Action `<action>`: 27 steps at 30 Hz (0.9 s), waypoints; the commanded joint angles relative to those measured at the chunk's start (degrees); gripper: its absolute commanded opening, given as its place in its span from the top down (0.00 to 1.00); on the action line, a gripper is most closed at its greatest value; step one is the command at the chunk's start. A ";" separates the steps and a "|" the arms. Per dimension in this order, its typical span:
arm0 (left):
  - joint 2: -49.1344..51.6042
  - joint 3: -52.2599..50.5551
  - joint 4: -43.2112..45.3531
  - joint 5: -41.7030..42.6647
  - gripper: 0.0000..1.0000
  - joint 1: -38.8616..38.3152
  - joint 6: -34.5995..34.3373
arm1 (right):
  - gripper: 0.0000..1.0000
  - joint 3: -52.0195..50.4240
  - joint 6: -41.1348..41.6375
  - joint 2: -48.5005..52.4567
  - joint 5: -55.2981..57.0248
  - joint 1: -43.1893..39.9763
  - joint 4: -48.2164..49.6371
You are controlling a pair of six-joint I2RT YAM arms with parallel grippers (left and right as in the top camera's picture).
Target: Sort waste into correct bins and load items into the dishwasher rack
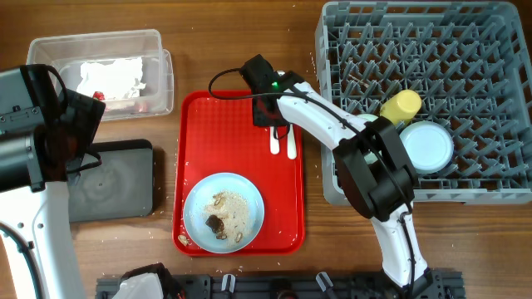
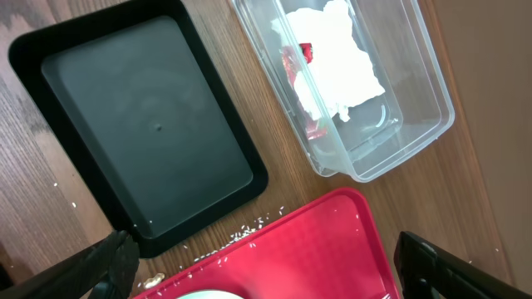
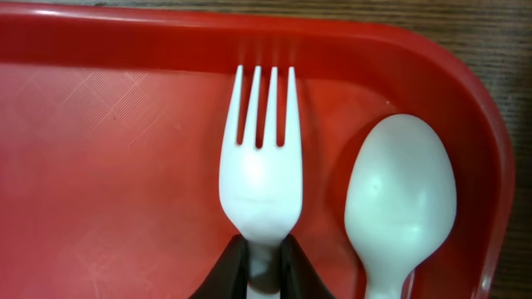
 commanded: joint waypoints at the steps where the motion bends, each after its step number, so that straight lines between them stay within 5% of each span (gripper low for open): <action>1: -0.35 0.15 0.00 -0.76 0.00 0.26 -0.94 | 0.93 -0.52 1.66 3.48 -0.57 -0.31 -0.92; 27: -0.35 0.15 0.00 -0.76 0.00 0.26 -0.94 | 0.96 5.60 -5.01 -21.59 -7.61 -14.75 -4.79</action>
